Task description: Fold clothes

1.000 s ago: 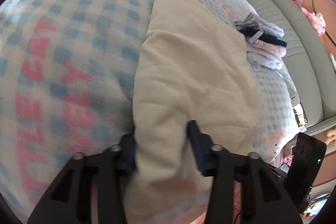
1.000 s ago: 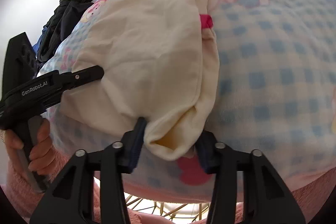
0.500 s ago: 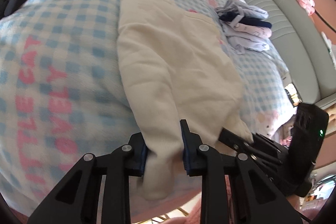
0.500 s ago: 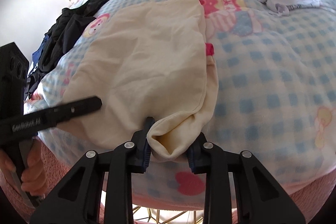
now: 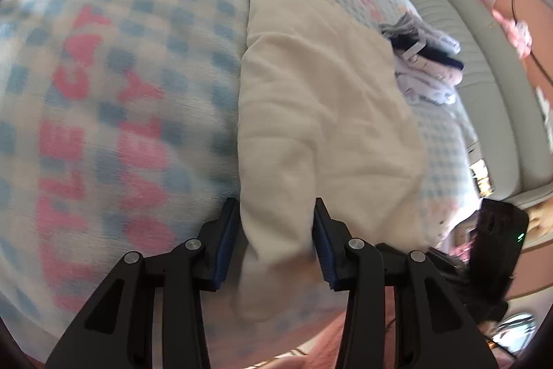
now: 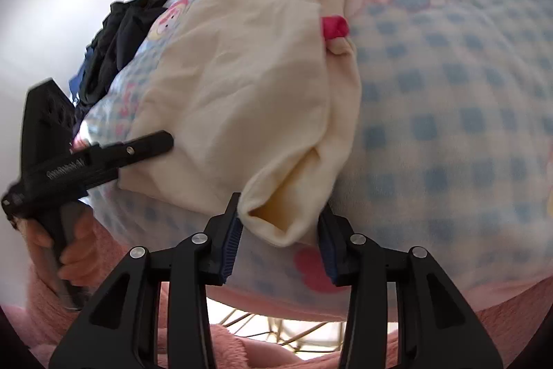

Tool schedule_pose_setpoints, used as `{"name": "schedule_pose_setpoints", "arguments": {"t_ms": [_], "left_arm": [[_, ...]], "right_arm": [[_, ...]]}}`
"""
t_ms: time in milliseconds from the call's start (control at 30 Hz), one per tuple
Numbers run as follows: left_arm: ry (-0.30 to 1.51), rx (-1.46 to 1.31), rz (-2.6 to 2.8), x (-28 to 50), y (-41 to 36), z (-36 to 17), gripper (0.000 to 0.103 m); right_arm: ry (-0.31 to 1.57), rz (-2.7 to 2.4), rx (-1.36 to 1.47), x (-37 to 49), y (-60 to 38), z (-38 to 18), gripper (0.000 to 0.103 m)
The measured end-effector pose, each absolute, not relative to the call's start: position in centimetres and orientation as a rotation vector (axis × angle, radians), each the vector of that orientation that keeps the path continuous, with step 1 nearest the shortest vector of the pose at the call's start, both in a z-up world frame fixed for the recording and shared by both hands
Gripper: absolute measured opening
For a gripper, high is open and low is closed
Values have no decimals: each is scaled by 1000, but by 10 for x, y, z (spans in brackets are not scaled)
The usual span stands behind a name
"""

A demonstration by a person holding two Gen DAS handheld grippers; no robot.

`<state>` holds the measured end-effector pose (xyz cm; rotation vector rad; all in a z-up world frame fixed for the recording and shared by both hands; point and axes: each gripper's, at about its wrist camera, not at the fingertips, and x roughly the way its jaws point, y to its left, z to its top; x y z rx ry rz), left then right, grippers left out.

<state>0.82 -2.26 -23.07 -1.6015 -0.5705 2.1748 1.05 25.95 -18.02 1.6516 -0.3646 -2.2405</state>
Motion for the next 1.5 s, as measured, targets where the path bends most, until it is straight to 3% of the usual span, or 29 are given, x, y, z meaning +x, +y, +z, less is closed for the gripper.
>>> {"name": "schedule_pose_setpoints", "arguments": {"t_ms": [67,367,667,800,900,1033,1133,1500], "left_arm": [[-535,-1600,2182,10,-24,-229,45],[-689,-1556,2074,5,-41,-230,47],[-559,-1593,2120,7,-25,-235,51],[-677,-1545,2080,7,-37,-233,51],[-764,-1539,2019,2,-44,-237,52],[-696,-1553,2013,-3,-27,-240,54],[-653,-1558,2014,-7,-16,-239,54],[-612,-1504,2037,-2,-16,-231,42]], "right_arm": [[-370,-2283,1638,10,264,-175,41],[-305,-2175,1671,15,257,-180,49],[-406,-2263,1700,14,268,-182,47],[-430,-2319,1643,16,278,-168,48],[-521,-2234,1647,10,279,-175,52],[-724,-2107,1697,0,279,-204,56],[-751,-2105,1680,-2,277,-203,57],[-798,-2184,1617,-3,279,-187,57]]}}
